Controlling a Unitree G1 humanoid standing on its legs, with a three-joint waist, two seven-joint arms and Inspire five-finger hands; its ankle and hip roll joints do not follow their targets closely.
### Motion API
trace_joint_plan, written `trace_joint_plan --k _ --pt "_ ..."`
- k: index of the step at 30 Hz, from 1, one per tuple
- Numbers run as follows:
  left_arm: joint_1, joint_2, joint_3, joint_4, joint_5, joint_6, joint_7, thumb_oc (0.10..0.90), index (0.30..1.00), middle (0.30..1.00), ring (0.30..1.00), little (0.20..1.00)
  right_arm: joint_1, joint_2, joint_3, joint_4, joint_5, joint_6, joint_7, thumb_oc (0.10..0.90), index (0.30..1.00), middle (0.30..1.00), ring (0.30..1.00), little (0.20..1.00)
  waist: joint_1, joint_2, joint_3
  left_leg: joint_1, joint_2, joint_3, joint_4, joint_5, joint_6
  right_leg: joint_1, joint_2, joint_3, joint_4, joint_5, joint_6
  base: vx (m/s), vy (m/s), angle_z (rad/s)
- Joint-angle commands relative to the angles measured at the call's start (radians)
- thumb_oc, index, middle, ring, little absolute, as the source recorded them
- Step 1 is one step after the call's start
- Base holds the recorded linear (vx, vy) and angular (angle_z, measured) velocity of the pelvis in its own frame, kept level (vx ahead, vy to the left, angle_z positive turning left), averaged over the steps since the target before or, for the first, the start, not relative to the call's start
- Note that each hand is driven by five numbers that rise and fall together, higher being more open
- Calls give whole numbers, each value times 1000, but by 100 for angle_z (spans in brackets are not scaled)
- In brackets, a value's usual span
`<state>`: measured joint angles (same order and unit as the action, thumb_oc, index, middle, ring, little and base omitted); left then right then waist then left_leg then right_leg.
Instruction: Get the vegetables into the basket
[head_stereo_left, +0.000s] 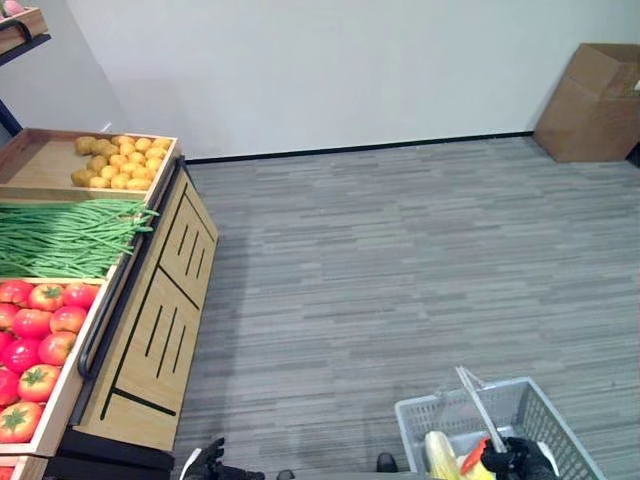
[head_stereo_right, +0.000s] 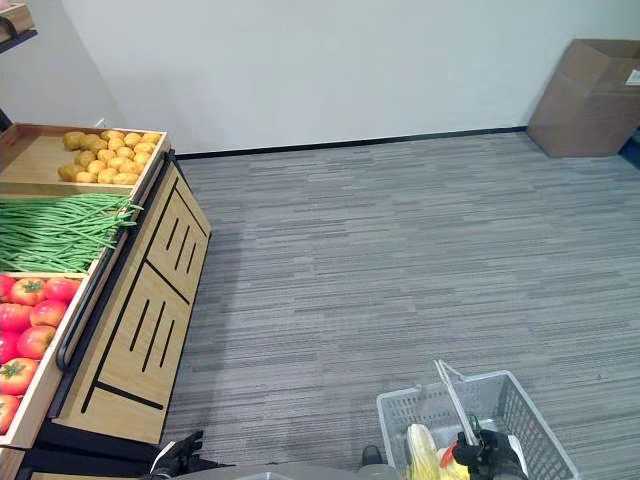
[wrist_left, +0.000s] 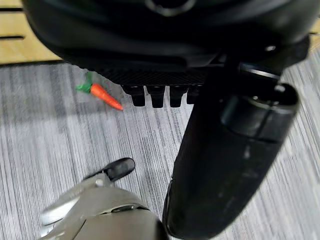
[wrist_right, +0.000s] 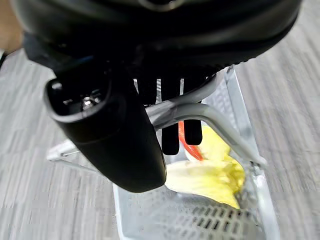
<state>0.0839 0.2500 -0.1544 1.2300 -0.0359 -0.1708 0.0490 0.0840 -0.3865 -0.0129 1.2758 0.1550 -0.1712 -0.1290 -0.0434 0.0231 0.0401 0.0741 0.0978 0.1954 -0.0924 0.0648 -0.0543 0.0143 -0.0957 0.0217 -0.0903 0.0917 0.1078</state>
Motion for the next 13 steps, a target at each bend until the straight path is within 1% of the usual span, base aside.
trace_joint_plan --k 1,6,13 --pt "-41 18 21 68 72 -12 28 900 1000 1000 1000 1000 -79 12 20 0 55 -85 8 400 300 300 300 300 -8 -56 -14 0 64 -13 5 -18 -66 14 -87 -45 12 -8 75 2 -9 -8" --pt "-40 -17 36 107 57 0 32 900 1000 1000 1000 1000 -48 66 25 50 82 -74 25 400 300 300 300 300 -15 -56 -16 5 68 -10 5 -17 -68 16 -85 -45 14 -11 72 1 -2 -2" --pt "-44 -51 27 122 22 2 28 900 1000 1000 1000 1000 -26 106 23 127 110 -52 32 400 300 300 300 300 -20 -51 -17 5 67 -9 5 -18 -68 15 -84 -44 15 -11 70 0 0 0"
